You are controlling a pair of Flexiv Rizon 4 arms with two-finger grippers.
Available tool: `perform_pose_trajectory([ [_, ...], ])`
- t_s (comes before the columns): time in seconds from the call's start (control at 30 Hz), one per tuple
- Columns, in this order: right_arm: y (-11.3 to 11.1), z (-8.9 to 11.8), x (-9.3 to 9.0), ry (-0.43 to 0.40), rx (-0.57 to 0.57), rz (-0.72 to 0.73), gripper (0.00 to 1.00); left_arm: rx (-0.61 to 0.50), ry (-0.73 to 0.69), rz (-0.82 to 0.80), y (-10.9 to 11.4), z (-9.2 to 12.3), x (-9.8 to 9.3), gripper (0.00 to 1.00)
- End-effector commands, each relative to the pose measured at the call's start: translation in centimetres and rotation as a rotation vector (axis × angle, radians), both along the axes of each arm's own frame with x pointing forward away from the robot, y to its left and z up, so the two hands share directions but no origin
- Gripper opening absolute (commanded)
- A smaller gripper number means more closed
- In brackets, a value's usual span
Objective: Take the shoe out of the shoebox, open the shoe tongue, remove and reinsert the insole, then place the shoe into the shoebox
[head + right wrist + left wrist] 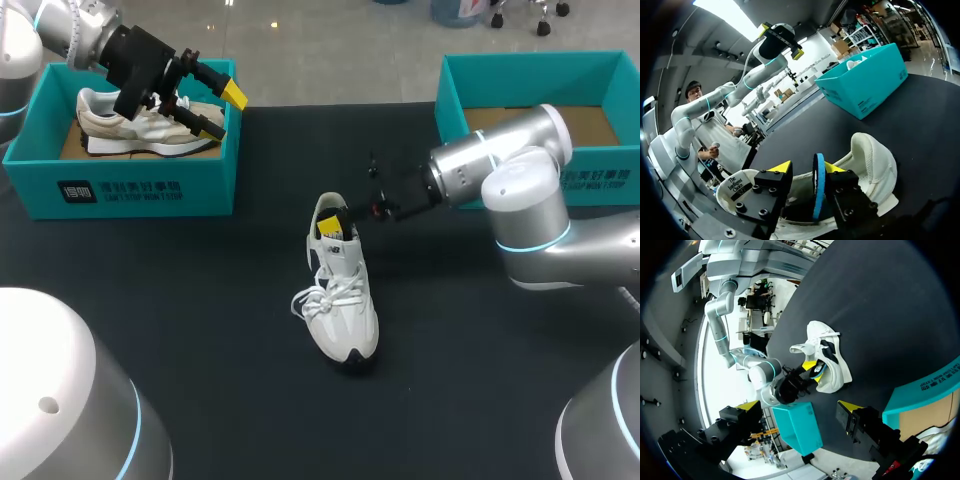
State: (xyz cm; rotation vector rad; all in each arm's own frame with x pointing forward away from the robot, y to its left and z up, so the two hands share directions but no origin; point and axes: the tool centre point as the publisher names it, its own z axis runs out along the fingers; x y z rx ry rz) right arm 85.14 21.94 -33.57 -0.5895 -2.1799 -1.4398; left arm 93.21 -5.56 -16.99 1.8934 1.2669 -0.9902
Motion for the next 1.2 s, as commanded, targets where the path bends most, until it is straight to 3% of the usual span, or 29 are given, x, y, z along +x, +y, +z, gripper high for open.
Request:
perform_pose_trajectory([
  [0.03,0.0,1.3,-0.2,-0.017,-0.018,-0.005,0.85,0.003,-0.001,-0.001,0.1,0.1,0.0,1.00],
  [0.17,0.0,2.0,-0.1,-0.036,-0.027,-0.007,0.99,0.003,-0.001,-0.001,0.1,0.1,0.0,1.00],
  [0.63,0.7,4.8,-0.2,-0.097,-0.025,0.012,1.00,0.003,-0.001,-0.001,0.1,0.1,0.0,1.00],
  [0.73,0.7,4.6,-0.2,-0.095,-0.021,0.017,0.71,0.003,-0.001,-0.001,0.1,0.1,0.0,1.00],
  [0.93,0.4,5.3,-0.1,-0.114,-0.010,0.004,0.76,0.003,-0.001,-0.001,0.1,0.1,0.0,1.00],
  [1.0,0.1,5.6,-0.1,-0.109,-0.012,-0.021,0.68,0.003,-0.001,-0.001,0.1,0.1,0.0,1.00],
  [1.07,-0.3,5.8,0.0,-0.099,-0.012,-0.048,0.50,0.003,-0.001,-0.001,0.1,0.1,0.0,1.00],
  [1.2,-0.5,6.0,0.1,-0.068,-0.024,-0.110,0.42,0.003,-0.001,-0.001,0.1,0.1,0.0,1.00],
])
